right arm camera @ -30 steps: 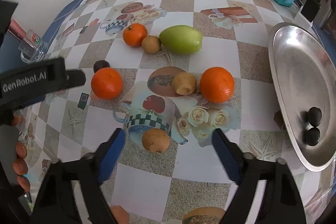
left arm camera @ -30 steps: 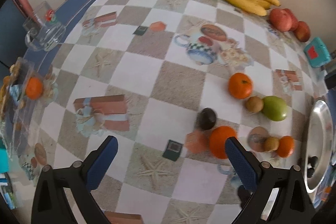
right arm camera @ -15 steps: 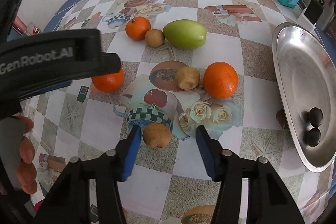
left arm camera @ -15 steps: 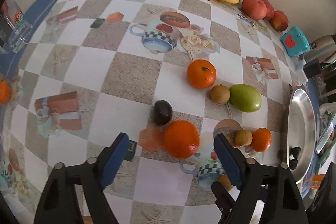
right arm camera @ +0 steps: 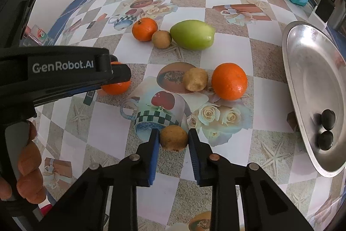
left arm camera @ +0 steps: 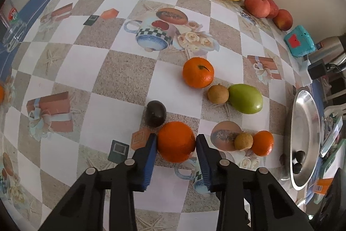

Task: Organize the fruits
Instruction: 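Grasp a tangerine with the left tool while the right tool grasps a kiwi, then carry the tangerine and the kiwi over the steel bowl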

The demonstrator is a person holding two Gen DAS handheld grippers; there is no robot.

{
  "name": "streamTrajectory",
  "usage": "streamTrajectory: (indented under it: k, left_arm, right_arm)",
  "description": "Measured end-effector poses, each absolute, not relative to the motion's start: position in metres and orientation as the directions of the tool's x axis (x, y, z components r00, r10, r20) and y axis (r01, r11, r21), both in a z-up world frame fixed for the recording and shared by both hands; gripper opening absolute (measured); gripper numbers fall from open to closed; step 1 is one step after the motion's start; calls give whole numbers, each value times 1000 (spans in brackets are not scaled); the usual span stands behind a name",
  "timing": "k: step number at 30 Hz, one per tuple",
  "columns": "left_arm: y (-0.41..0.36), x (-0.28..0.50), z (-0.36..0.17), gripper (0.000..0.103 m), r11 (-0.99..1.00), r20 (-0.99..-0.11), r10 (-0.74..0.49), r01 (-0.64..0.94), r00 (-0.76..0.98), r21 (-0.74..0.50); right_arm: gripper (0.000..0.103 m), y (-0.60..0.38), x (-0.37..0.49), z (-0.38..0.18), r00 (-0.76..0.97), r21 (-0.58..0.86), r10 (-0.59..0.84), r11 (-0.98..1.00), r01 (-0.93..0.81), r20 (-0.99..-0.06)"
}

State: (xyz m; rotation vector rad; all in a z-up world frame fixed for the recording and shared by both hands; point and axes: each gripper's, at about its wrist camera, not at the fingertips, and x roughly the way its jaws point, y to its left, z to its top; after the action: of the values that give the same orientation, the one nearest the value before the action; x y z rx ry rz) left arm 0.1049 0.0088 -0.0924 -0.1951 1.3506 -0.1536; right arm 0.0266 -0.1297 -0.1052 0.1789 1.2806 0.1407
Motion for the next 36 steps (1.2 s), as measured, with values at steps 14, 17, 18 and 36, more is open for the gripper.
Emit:
streamTrajectory:
  k: [14,17,18,36]
  left_arm:
    - [10,107,-69,38,968,-937,-240,-7,255,-250]
    - [8,108,-60,38,965,-928,-250,-3,278,-261]
    - [7,108,-57,38,964,-924,-254,-1,285,-265]
    - [-3,131,-36,38,954,-876,-280,16,392,-298]
  right_arm:
    - [28,-139,25,-79,368,204,183,979,20,-912]
    - [28,-142,26,-66,406,192,166,981,23,-899]
    - [28,-144,27,-64,411,199,170,980,29,-895]
    - [28,-192,76,-39,508,235,101,950,207,-855]
